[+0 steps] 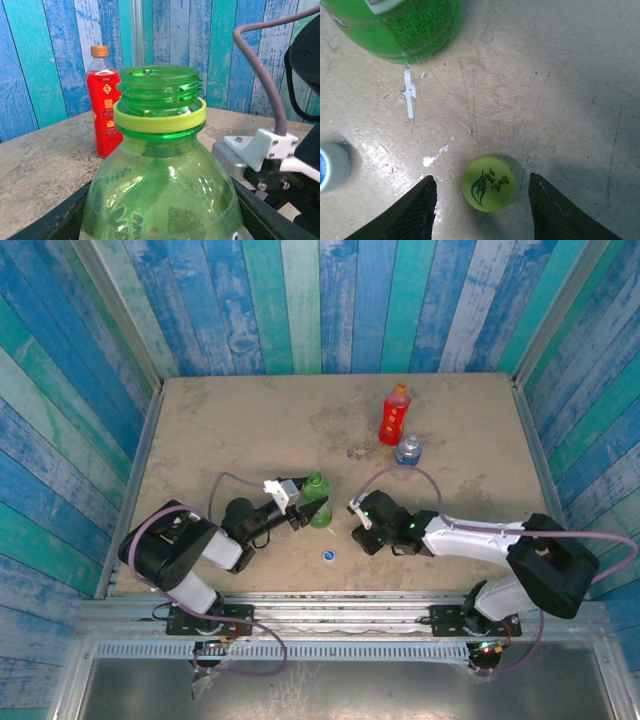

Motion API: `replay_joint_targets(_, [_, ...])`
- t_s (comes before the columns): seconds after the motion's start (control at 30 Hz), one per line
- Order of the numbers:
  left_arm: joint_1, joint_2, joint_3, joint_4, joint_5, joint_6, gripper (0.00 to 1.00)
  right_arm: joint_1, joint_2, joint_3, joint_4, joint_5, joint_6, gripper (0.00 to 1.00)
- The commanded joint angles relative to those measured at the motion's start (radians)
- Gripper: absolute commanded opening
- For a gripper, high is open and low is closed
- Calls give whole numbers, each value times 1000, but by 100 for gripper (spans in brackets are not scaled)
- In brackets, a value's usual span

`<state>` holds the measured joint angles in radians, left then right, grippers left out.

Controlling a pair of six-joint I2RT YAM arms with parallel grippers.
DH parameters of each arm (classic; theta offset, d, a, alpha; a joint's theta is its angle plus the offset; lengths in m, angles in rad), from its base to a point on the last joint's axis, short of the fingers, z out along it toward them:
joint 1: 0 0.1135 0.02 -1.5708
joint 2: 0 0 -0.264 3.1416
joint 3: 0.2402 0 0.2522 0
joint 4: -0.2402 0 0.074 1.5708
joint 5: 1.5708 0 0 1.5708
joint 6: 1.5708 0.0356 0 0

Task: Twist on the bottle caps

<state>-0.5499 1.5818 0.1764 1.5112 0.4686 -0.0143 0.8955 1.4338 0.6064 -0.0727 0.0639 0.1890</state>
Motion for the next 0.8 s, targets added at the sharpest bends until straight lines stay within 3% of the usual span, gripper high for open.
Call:
replay_joint_targets(0.0, [-4,-8,-6,-43,-12,25,61,8,26,3,30,8,20,50])
replay_joint_targets(0.53, [-7,-20,-4,-64,-6,28,62,8,65,12,18,28,15,33])
replay_joint_targets(0.77, [-7,-26,-1,-77,-1,33,62,8,-21,43,-40,34,13,30])
